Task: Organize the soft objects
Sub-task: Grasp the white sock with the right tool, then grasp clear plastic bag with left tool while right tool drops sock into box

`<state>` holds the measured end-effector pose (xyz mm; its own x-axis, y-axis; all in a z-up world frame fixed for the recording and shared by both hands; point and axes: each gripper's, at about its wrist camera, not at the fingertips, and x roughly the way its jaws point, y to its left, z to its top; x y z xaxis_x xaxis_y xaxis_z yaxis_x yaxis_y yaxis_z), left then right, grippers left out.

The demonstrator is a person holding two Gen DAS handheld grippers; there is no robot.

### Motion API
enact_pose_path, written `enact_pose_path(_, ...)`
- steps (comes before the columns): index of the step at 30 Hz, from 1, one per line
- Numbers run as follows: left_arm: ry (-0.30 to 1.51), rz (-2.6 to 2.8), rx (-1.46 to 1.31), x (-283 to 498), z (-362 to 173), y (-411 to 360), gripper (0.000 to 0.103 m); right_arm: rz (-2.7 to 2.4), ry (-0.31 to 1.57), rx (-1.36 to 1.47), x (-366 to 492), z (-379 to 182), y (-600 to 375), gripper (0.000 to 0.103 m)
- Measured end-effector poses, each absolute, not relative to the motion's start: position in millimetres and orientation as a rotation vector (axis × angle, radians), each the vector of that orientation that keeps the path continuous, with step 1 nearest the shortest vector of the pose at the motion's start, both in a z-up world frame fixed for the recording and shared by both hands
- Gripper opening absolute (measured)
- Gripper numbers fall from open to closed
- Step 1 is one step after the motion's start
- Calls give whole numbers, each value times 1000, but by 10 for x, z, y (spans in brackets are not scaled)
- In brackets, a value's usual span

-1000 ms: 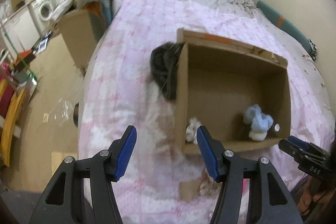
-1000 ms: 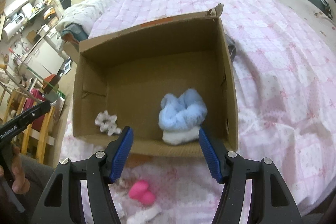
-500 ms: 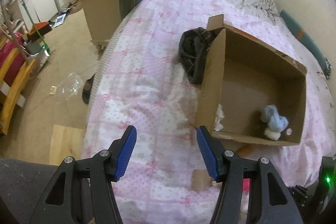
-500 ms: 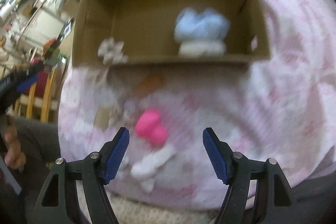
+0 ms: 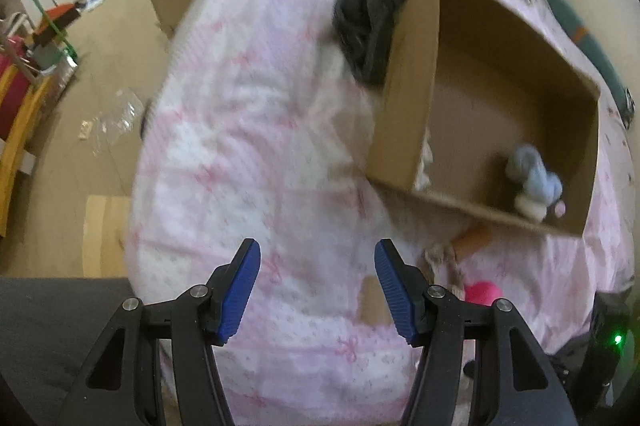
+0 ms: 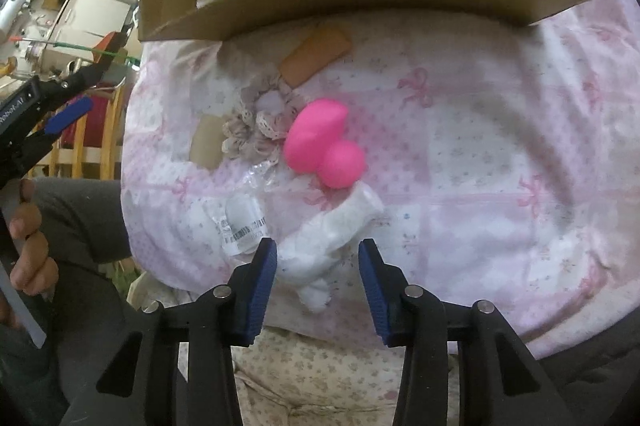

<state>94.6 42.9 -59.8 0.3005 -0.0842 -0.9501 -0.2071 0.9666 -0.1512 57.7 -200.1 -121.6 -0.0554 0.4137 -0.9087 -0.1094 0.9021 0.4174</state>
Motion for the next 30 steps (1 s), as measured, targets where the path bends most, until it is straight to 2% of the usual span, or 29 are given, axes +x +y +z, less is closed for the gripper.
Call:
enact_pose_path(2, 1308, 46, -267, 943, -699, 358, 56, 451, 1569, 250, 588, -1212, -1976, 28)
enact_pose_path(5, 1374, 9, -232, 952, -868, 217, 56, 473, 1550, 253, 580, -1163, -1975, 6)
enact_pose_path(6, 1394, 8, -207, 950, -933, 163, 56, 476, 1539, 258, 586, -1132, -1994, 3)
enact_pose_path(14, 1487, -86, -169, 957, -1216, -125, 55, 437, 1383, 362, 619, -838, -2283, 3)
enact_pose_path(15, 1496, -88, -179, 960, -1249, -132, 53, 428, 1370, 379, 630, -821, -2323, 3)
enact_pose_path(19, 1534, -111, -217, 991, -1361, -139, 23, 409, 1319, 441, 675, -754, -2460, 3)
enact_pose_path(21, 1535, -132, -246, 991, -1370, -149, 16, 408, 1308, 469, 695, -743, -2516, 3)
enact_pose_path(25, 1533, -129, -253, 988, -1369, -95, 9, 407, 1305, 489, 730, -744, -2543, 3)
enact_pose_path(30, 1492, -95, -274, 937, -1201, 100, 8, 410, 1293, 505, 727, -733, -2558, 3)
